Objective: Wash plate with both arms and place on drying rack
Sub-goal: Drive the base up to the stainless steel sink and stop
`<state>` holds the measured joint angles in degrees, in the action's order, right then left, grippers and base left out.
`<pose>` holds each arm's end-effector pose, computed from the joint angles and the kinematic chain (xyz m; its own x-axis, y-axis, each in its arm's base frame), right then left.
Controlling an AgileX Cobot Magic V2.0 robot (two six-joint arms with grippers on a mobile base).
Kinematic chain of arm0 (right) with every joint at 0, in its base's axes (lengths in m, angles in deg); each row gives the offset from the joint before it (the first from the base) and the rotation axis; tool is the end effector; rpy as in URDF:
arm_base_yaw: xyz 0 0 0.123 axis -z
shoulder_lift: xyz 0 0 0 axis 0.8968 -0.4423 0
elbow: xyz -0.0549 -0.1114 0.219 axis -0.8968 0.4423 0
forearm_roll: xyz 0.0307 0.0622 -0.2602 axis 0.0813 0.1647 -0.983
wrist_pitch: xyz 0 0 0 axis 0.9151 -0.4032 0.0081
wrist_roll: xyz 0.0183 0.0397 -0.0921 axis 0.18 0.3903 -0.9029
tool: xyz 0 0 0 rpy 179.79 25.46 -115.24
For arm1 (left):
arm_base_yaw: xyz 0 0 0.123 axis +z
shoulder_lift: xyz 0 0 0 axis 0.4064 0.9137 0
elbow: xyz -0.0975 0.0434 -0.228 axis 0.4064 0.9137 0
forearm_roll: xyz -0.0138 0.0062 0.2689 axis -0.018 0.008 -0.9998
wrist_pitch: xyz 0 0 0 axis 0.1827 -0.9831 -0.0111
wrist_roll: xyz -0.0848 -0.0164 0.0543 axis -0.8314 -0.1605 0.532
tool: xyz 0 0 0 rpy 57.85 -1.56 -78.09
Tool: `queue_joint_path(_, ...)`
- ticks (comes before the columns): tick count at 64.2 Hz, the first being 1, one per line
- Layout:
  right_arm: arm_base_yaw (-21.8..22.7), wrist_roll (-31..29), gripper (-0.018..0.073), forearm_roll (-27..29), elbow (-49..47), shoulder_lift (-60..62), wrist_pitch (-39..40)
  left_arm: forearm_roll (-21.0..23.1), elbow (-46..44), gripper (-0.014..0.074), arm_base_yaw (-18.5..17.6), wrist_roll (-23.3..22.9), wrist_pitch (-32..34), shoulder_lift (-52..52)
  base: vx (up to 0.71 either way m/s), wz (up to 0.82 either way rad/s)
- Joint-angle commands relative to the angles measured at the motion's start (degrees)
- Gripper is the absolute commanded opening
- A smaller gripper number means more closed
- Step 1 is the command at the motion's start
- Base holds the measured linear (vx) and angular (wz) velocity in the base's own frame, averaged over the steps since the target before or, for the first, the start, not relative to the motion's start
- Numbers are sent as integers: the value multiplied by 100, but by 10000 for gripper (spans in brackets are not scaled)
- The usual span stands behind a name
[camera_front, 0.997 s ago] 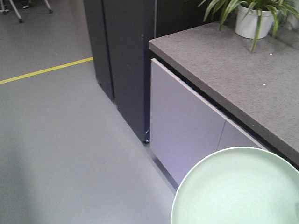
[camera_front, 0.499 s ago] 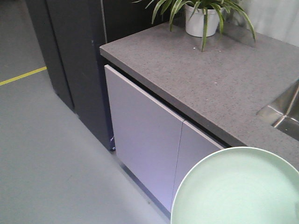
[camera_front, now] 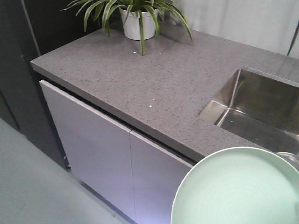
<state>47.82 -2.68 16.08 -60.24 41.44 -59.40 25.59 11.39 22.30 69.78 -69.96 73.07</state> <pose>0.0880 0.0425 0.2887 -0.4101 0.0364 -0.9113 -0.3606 0.9113 0.1986 0.1183 -0.0003 0.1879 -0.1140 -0.1509 -0.9820 -0.0183 0.9886 -0.1497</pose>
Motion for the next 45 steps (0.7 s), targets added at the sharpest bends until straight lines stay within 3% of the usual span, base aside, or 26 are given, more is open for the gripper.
queue_joint_path(1, 16, -15, -1, 63, -151, -59, 454, -13, -148, -6, -49, -30, 397, -71, 11, -43)
queue_joint_path(45, 16, -15, -1, 63, -151, -59, 454, -13, -148, -6, -49, -30, 397, -71, 10, -42)
